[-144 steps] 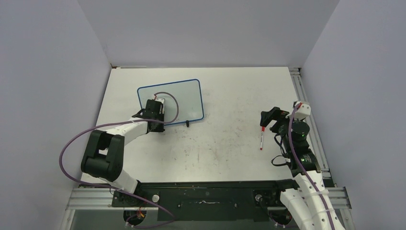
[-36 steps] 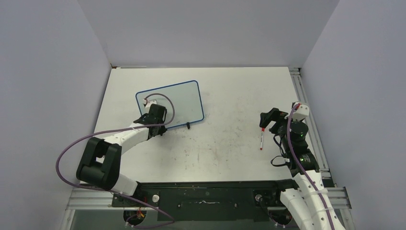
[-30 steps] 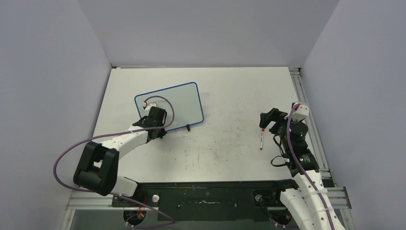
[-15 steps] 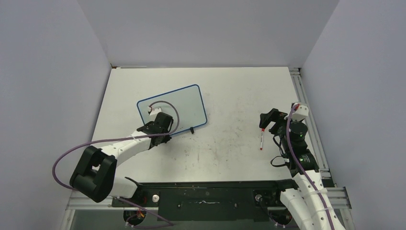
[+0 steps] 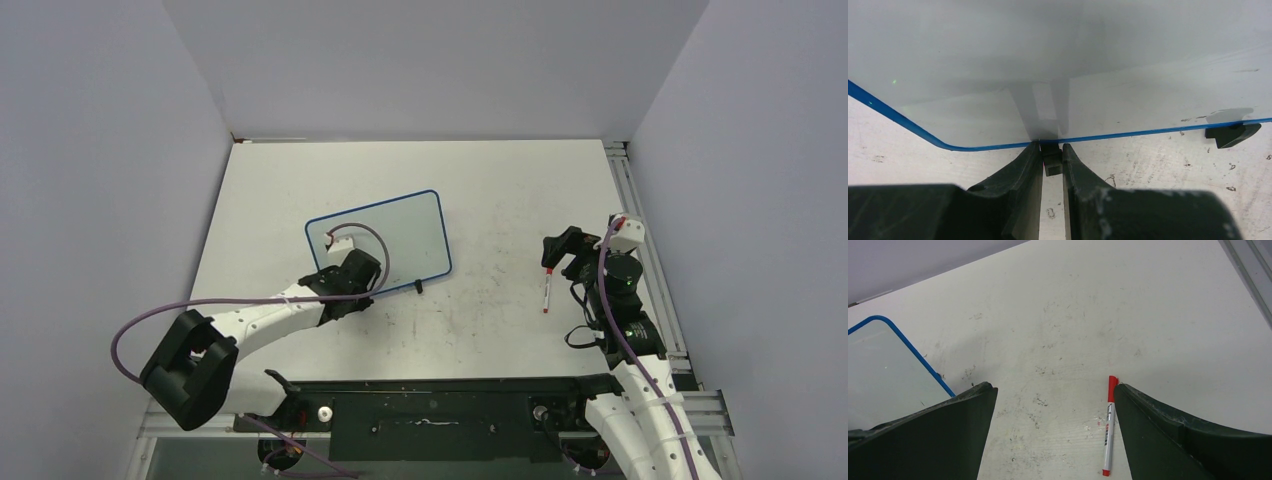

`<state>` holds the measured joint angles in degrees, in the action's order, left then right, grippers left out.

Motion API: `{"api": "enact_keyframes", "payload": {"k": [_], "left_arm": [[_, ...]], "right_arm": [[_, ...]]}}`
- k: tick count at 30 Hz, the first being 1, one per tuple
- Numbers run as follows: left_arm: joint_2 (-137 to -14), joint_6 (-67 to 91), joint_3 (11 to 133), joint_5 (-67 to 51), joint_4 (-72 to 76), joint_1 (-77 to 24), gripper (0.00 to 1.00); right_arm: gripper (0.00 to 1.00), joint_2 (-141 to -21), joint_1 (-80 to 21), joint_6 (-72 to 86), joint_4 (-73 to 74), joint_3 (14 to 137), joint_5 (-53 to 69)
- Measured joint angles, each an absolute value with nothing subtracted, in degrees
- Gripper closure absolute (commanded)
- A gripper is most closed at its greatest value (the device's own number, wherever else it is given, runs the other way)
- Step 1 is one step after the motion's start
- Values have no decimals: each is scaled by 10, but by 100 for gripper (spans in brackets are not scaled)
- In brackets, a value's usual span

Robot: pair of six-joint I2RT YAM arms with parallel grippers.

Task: Write a sentence on the whiteboard
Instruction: Move the whiteboard to the center of the board.

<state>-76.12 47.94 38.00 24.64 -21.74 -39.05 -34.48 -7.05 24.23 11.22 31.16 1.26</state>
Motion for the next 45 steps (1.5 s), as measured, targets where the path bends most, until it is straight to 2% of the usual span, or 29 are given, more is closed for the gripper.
{"api": "enact_keyframes", "payload": {"k": [8, 13, 16, 23, 28, 32, 35, 40, 45], "left_arm": [[-750, 490, 380, 235, -223, -401, 58], [-703, 491, 379, 226, -234, -408, 41], [-668, 488, 380, 224, -247, -408, 34], [-604, 450, 408, 193, -297, -408, 27], [-606, 367, 519, 176, -337, -408, 22], [-607, 302, 587, 168, -324, -397, 21], [-607, 264, 590, 133, -293, -348, 21], [-597, 224, 549, 60, -227, -235, 20], [-545, 187, 490, 13, -178, -220, 18]], "right_arm": [[10, -345, -70, 243, 113, 312, 13], [10, -345, -70, 244, 119, 312, 13], [10, -345, -70, 247, 128, 312, 13], [5, -356, -70, 255, 169, 331, 23], [1, -377, -70, 260, 196, 356, 52], [9, -417, -70, 272, 208, 361, 60], [12, -469, -70, 291, 214, 361, 61], [14, -545, -70, 314, 223, 356, 48], [18, -611, -70, 319, 231, 356, 11]]}}
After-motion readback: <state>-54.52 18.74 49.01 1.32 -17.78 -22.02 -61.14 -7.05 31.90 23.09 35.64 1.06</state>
